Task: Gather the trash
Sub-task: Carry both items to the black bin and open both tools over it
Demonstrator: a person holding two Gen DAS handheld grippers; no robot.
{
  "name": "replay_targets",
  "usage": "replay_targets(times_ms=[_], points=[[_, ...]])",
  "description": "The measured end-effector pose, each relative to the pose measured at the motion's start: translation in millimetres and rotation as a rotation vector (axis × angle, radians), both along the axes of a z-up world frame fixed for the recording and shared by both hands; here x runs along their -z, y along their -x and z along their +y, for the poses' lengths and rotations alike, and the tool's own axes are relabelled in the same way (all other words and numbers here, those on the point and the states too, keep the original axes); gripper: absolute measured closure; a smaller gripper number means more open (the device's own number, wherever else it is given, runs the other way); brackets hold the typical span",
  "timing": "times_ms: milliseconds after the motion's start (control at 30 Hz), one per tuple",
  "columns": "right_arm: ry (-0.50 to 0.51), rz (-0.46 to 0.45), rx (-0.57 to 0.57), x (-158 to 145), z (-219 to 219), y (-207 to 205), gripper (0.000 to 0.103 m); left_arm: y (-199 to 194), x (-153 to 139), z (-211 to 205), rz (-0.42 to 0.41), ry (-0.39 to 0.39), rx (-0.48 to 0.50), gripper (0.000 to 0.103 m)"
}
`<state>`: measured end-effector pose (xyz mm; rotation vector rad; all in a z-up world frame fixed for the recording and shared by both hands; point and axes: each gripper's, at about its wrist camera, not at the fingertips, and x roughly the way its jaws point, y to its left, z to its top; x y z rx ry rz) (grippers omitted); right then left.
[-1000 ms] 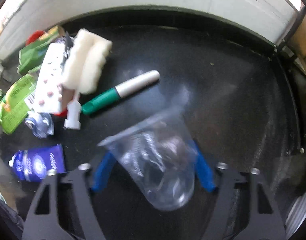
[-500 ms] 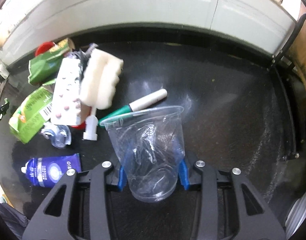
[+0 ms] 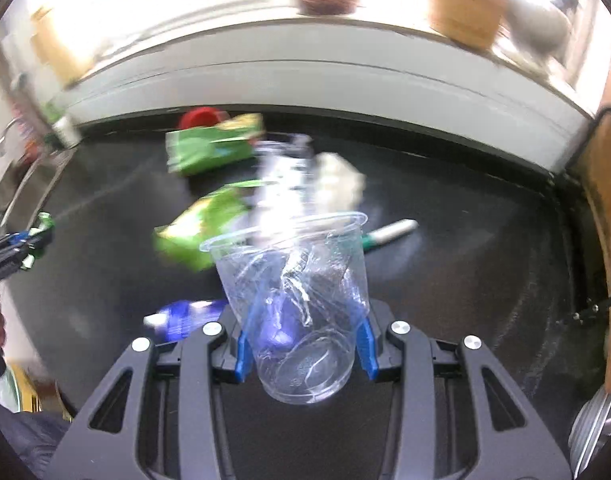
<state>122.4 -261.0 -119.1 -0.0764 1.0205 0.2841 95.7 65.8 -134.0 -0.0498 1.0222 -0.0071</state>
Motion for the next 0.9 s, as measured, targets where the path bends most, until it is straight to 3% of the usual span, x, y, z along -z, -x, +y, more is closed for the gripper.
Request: replay_targets(times_ms=[200,400,700,900], points=[[-0.03,-0.026,-0.161,-18,67,41,0.062,55,-13,-11,-0.026,0.007,0.007,0.071],[-0.038,-0.043,-0.274,-31,122,69,0.061,103,-17,25,-0.042,0.011,-0.102,0.071],[-0.048,-0.028,-0.628,-35,267,131,0.061,213,-13,120,-0.052,-0.023,-0.428,0.071],[-0.088,0.088,-0.95,-11,405,208,0.06,322,25,198,0.007,0.036,-0.746,0.071]])
